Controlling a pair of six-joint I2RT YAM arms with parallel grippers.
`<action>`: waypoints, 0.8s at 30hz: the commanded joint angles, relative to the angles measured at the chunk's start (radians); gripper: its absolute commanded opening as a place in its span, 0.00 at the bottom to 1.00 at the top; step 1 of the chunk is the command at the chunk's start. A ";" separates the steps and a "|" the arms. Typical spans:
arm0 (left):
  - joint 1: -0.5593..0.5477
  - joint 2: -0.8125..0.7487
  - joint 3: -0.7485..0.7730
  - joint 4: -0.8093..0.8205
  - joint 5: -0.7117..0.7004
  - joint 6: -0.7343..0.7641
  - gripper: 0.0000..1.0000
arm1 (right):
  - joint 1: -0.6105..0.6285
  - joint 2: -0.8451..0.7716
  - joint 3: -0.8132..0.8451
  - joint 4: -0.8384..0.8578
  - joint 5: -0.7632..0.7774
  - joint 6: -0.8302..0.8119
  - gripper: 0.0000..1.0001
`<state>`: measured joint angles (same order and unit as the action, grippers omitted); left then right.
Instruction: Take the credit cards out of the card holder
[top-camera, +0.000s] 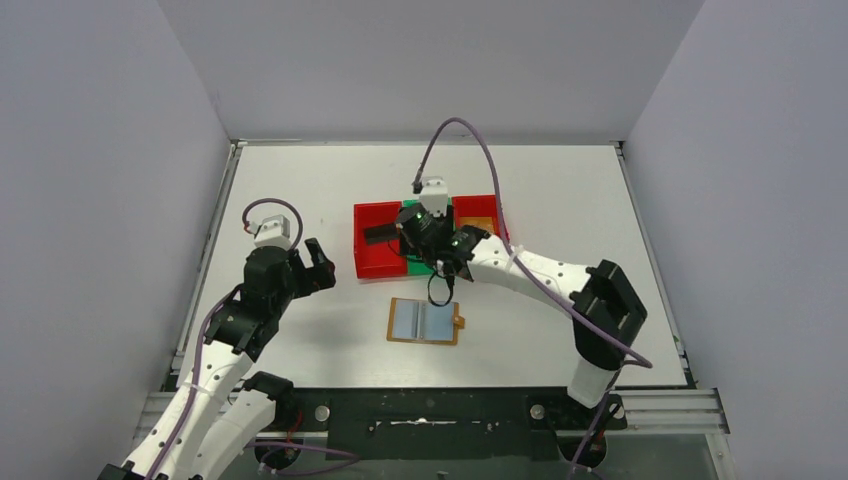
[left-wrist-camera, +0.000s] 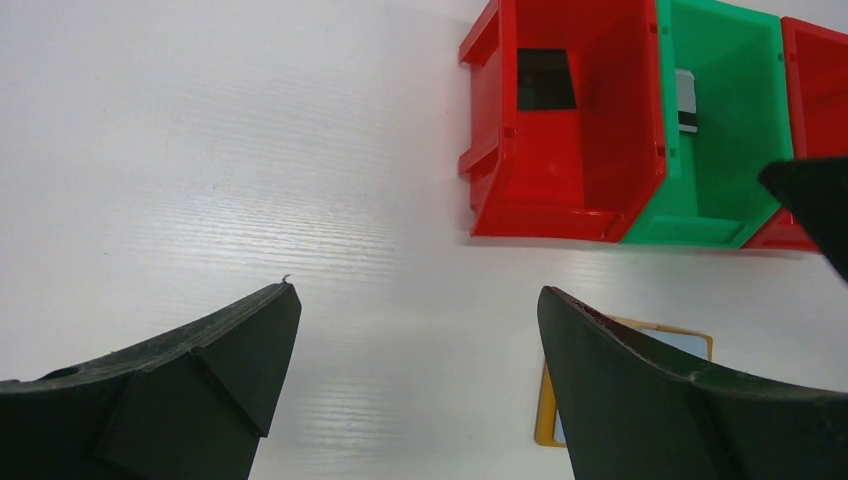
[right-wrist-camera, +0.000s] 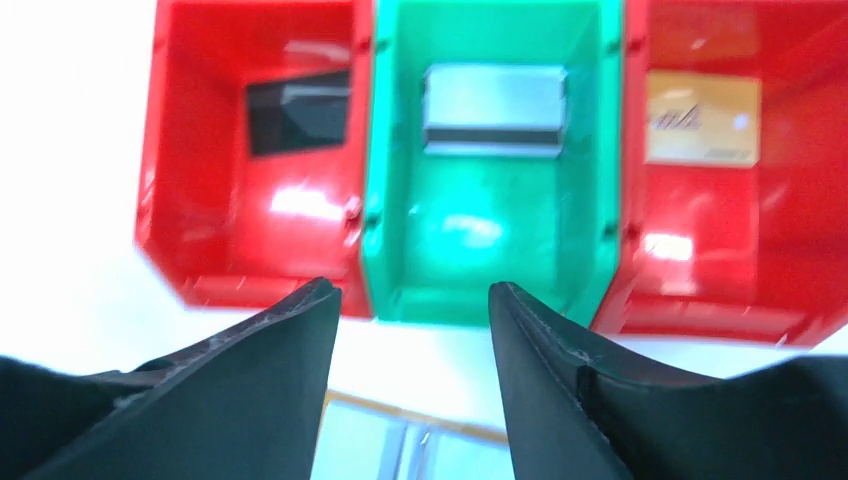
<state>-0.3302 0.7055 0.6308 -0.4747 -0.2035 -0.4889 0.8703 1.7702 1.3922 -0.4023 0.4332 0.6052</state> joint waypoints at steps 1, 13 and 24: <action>0.011 -0.008 0.010 0.046 0.001 0.009 0.92 | 0.128 -0.080 -0.152 0.032 0.117 0.192 0.58; 0.014 -0.007 0.010 0.042 0.000 0.003 0.92 | 0.342 0.087 -0.154 -0.035 0.072 0.500 0.63; 0.015 -0.002 0.007 0.047 0.010 0.006 0.92 | 0.358 0.132 -0.096 -0.163 0.105 0.538 0.61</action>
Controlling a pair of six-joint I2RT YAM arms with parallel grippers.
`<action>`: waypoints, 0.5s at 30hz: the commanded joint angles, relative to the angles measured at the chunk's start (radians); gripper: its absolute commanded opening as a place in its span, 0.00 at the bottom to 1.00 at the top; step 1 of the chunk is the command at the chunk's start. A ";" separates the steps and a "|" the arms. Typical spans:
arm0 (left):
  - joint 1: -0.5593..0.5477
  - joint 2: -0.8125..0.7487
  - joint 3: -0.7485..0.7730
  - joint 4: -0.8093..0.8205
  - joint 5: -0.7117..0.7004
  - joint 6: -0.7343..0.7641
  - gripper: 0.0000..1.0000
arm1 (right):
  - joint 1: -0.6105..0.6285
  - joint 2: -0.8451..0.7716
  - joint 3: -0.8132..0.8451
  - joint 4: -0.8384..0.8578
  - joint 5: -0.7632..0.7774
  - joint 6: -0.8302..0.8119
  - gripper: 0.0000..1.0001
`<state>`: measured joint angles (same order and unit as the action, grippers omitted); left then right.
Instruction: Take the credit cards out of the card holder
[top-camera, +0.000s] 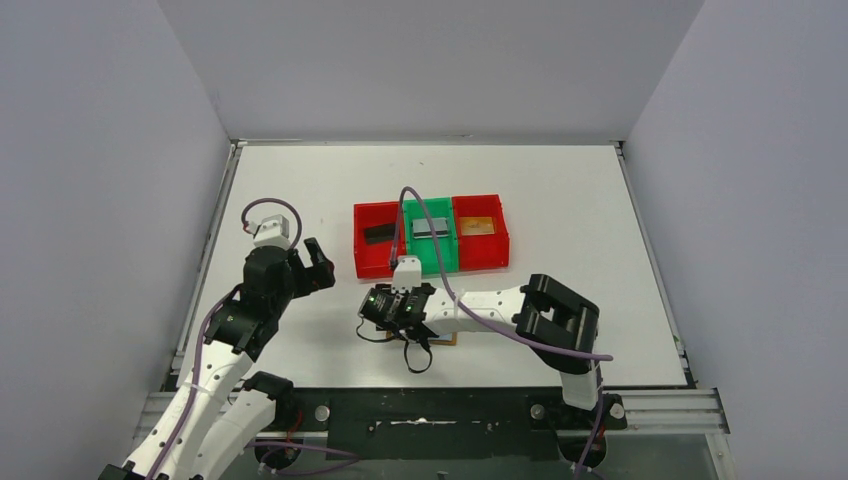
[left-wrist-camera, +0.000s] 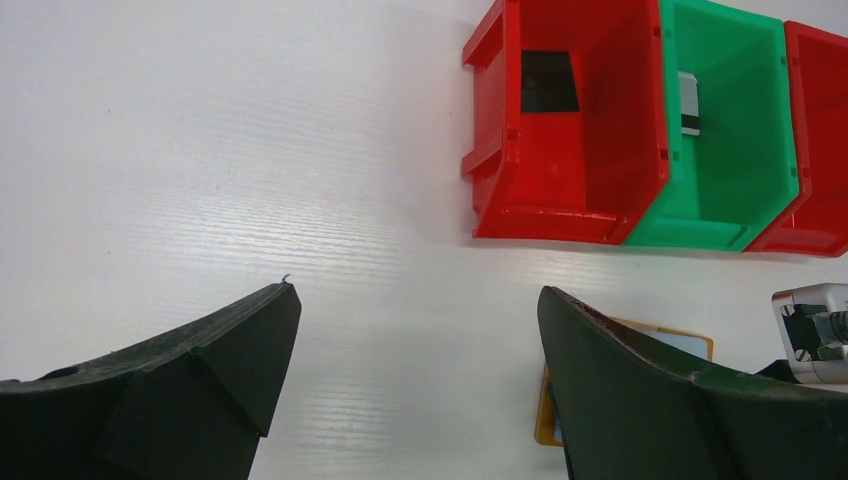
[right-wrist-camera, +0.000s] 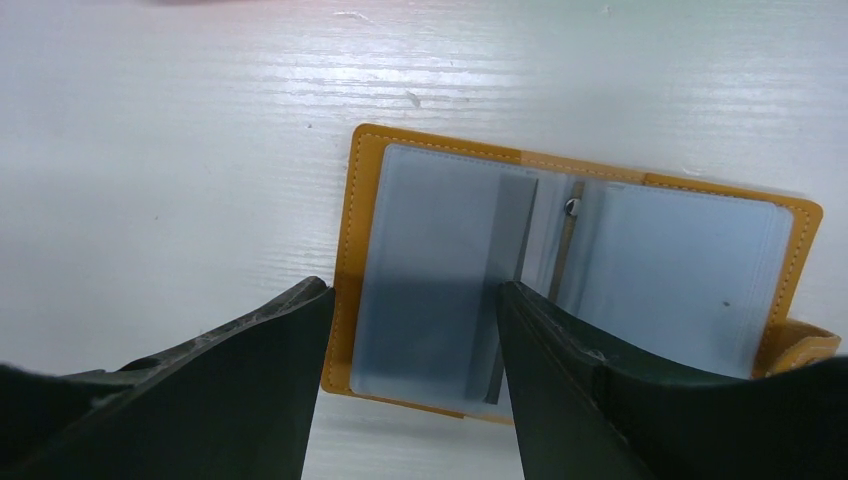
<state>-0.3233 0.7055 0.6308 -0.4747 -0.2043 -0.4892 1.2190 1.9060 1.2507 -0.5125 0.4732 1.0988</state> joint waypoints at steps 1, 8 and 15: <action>0.008 -0.003 0.007 0.047 0.011 0.007 0.92 | 0.009 -0.004 0.045 -0.060 0.068 0.050 0.61; 0.010 -0.003 0.006 0.048 0.009 0.006 0.92 | 0.017 0.014 0.041 -0.056 0.040 0.042 0.59; 0.010 0.004 0.006 0.048 0.017 0.008 0.92 | 0.017 0.055 0.054 -0.088 0.027 0.055 0.51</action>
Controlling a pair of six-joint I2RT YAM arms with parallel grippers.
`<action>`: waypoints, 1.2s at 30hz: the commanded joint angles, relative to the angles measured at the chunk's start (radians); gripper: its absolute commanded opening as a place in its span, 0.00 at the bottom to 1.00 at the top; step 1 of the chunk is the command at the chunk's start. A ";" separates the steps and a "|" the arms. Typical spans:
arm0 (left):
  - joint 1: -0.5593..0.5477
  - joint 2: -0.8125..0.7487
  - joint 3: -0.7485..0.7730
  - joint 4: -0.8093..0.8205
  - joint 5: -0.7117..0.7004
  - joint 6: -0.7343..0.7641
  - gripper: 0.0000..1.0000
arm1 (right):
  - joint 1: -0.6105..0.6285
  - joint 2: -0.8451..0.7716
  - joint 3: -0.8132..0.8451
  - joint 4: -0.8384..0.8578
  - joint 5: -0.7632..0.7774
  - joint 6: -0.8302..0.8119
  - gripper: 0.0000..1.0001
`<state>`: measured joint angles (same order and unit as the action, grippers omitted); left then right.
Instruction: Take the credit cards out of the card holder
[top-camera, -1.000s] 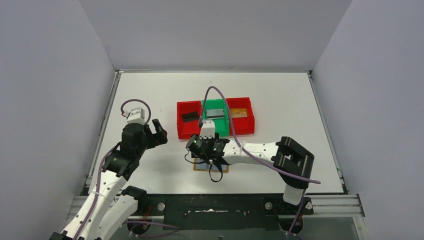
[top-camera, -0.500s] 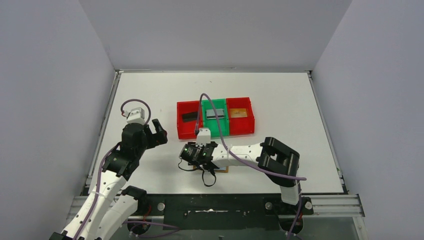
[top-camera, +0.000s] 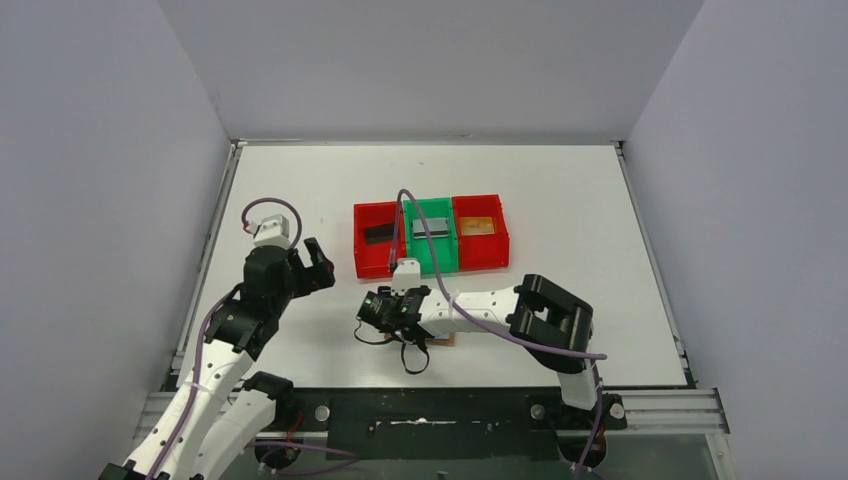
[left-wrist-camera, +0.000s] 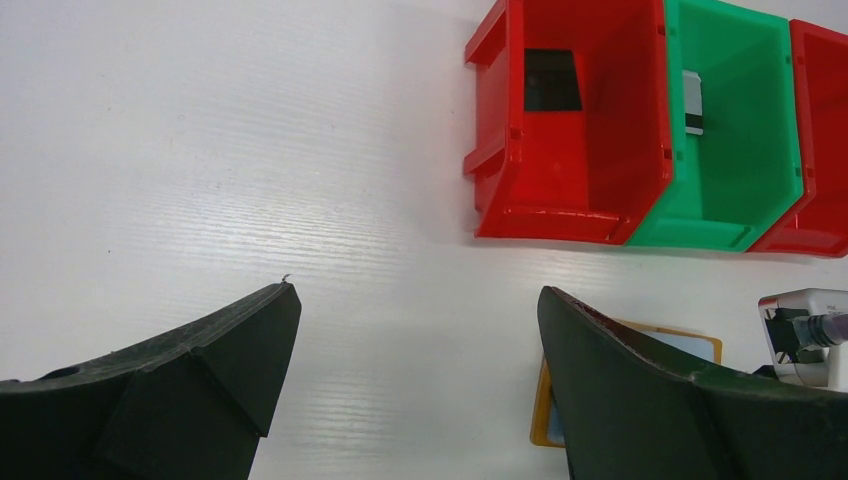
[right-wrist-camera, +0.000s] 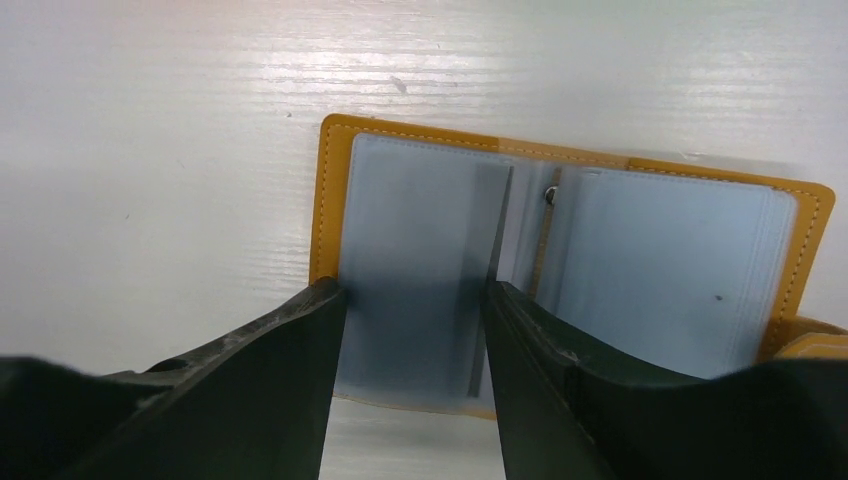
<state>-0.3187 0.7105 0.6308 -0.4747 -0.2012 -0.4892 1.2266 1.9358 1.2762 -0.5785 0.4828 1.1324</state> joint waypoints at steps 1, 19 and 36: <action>0.006 -0.003 0.006 0.048 0.013 0.008 0.92 | 0.009 0.021 0.024 -0.022 0.021 0.024 0.49; 0.009 0.005 0.004 0.052 0.023 0.010 0.92 | -0.022 -0.169 -0.167 0.267 -0.041 -0.022 0.21; 0.010 0.021 0.004 0.051 0.032 0.010 0.92 | -0.110 -0.403 -0.545 0.586 -0.160 0.153 0.27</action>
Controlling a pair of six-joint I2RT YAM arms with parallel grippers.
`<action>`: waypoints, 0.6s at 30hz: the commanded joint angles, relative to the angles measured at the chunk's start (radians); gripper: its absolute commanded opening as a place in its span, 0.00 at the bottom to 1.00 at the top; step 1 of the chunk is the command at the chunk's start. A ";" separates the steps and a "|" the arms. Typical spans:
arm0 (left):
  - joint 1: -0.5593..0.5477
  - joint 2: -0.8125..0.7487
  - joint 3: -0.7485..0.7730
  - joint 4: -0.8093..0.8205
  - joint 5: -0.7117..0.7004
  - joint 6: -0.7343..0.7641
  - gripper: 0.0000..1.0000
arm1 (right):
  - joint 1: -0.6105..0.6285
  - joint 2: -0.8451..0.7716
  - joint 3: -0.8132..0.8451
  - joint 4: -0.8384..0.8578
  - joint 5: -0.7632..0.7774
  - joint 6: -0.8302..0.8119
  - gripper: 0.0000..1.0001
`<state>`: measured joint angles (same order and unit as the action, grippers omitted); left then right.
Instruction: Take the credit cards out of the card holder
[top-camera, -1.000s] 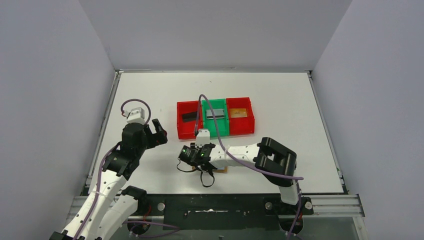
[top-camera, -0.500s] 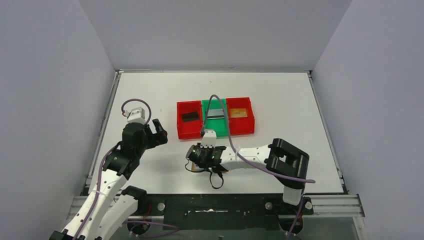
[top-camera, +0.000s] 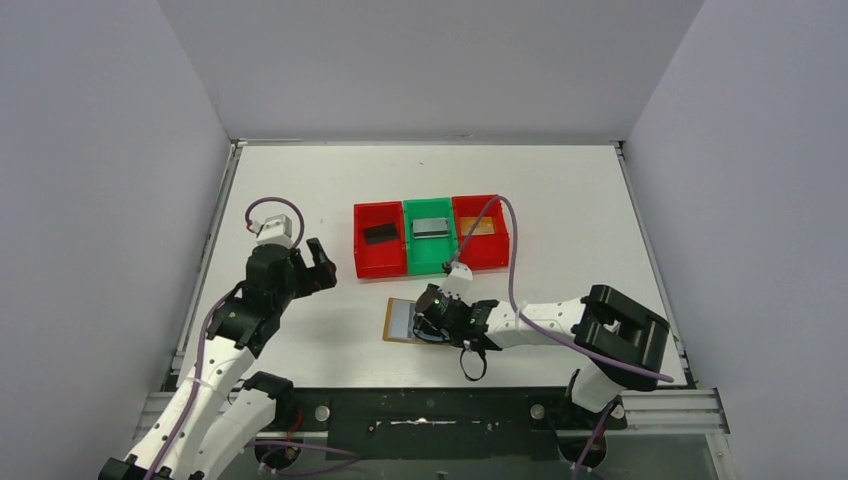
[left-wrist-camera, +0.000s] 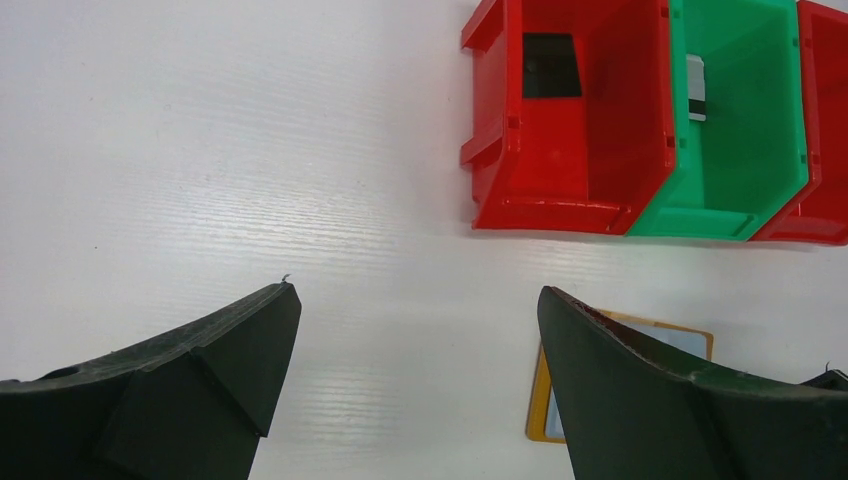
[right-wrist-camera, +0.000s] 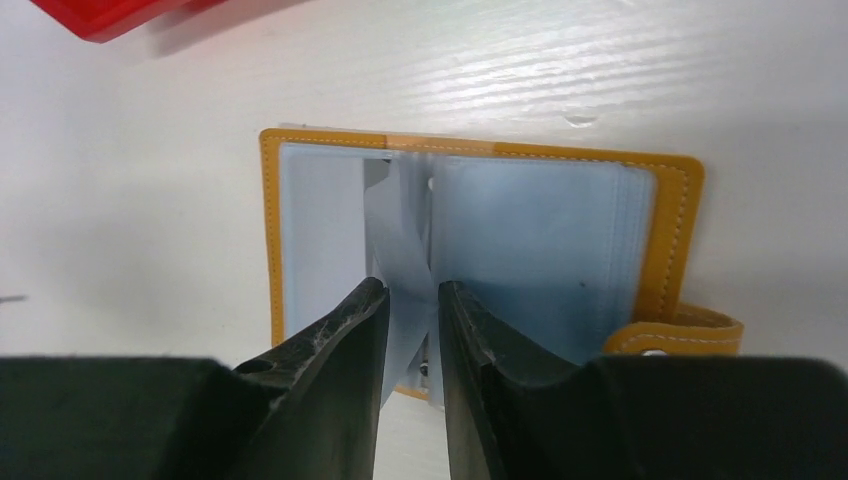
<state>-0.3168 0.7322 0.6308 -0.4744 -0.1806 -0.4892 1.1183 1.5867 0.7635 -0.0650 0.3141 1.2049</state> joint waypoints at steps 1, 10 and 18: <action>0.008 0.000 0.004 0.051 0.012 0.009 0.92 | -0.001 -0.061 -0.035 0.062 0.015 0.089 0.27; 0.008 0.007 0.006 0.049 0.010 0.009 0.92 | 0.031 -0.091 0.024 -0.147 0.143 0.119 0.25; 0.008 0.007 0.004 0.051 0.012 0.009 0.92 | 0.082 -0.067 0.115 -0.447 0.268 0.250 0.33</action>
<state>-0.3141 0.7418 0.6308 -0.4744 -0.1783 -0.4892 1.1633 1.5311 0.8127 -0.3191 0.4274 1.3514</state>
